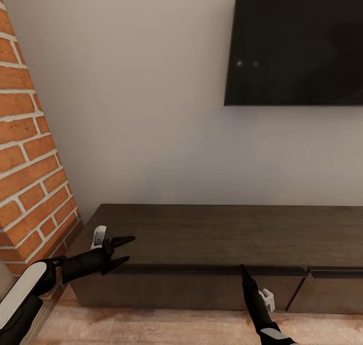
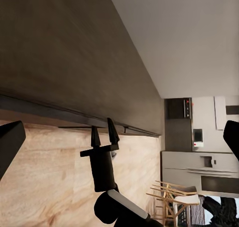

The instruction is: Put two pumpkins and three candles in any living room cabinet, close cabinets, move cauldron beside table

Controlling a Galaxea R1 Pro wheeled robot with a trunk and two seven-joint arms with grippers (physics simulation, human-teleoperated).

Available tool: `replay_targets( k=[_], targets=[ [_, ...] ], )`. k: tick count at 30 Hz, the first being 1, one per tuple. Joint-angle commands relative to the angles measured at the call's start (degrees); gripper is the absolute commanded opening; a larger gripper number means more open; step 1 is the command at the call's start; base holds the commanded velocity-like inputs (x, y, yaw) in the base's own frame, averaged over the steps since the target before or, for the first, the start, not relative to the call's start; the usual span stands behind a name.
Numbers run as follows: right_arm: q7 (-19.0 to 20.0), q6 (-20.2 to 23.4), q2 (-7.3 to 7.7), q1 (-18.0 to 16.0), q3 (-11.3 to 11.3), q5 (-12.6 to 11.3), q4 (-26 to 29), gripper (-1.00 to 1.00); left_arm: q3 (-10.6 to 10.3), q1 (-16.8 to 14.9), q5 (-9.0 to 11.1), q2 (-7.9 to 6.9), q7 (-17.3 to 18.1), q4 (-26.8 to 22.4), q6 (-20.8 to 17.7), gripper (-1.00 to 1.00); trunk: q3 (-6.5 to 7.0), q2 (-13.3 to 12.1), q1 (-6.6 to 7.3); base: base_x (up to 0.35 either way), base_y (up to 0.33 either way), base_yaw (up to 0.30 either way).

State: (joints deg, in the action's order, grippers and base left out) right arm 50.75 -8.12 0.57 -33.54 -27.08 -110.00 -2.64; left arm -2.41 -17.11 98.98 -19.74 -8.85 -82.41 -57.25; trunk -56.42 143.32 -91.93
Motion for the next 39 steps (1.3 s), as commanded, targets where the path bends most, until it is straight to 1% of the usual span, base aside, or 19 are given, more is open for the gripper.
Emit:
replay_targets(
  k=[1, 39],
  targets=[
    [1.54, -0.58, -0.04, -0.12, -0.51, -0.48, 0.09, -1.0, -0.05, -0.03, 0.6, -0.04, -0.55, -0.03, -0.05, 1.0, -0.04, 0.04, 0.03, 0.0, 0.0, 0.0],
    [1.55, -0.58, -0.04, -0.12, -0.52, -0.3, 0.09, -1.0, -0.06, -0.03, 0.6, -0.04, -0.55, -0.03, -0.05, 1.0, -0.04, 0.04, 0.03, -0.013, 0.0, 0.0]
  ],
)
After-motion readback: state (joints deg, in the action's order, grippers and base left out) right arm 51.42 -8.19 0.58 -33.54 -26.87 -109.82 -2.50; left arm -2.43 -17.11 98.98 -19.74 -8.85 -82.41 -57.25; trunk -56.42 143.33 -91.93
